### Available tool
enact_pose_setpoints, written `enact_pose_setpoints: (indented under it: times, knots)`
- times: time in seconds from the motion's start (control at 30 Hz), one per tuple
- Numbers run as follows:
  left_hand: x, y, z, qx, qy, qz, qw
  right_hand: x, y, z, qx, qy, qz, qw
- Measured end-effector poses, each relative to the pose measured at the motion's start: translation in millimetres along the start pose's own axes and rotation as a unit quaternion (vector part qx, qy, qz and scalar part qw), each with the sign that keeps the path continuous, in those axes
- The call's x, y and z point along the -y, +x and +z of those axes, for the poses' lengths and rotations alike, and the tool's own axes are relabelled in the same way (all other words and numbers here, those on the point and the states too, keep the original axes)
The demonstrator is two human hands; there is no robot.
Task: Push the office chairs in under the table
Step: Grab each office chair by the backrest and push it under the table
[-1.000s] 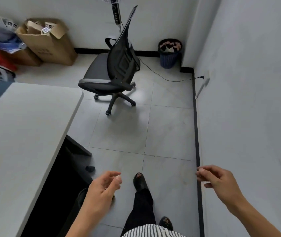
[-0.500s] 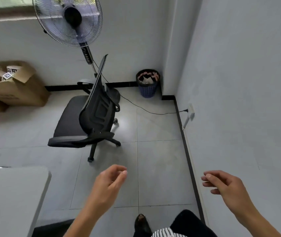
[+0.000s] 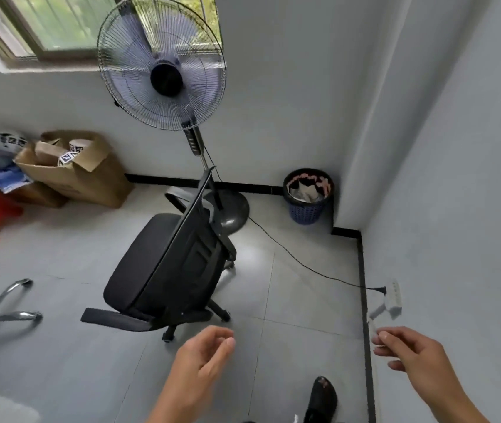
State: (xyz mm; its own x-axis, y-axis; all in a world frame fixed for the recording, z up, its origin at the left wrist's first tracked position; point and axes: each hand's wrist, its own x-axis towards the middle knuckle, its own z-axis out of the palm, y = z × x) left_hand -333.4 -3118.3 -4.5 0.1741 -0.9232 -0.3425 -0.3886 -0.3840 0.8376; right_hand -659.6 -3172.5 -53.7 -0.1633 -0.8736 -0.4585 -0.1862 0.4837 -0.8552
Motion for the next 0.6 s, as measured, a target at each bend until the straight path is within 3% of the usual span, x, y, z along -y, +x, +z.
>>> enact_pose_setpoints:
  times: [0.2,0.37,0.5,0.6]
  knots:
    - [-30,71,-20,-0.124,-0.038,-0.020,0.991,93,120,34,0.114,-0.089,-0.079,0.986]
    - [-8,123,-60,-0.250,-0.060,-0.085,0.963,144,189,95,0.186,-0.121,-0.115,0.968]
    - [18,164,-93,-0.356,-0.009,-0.134,0.925,188,226,155,0.246,-0.171,-0.158,0.941]
    - [46,192,-106,-0.370,0.046,-0.199,0.906,222,253,199,0.269,-0.238,-0.230,0.905]
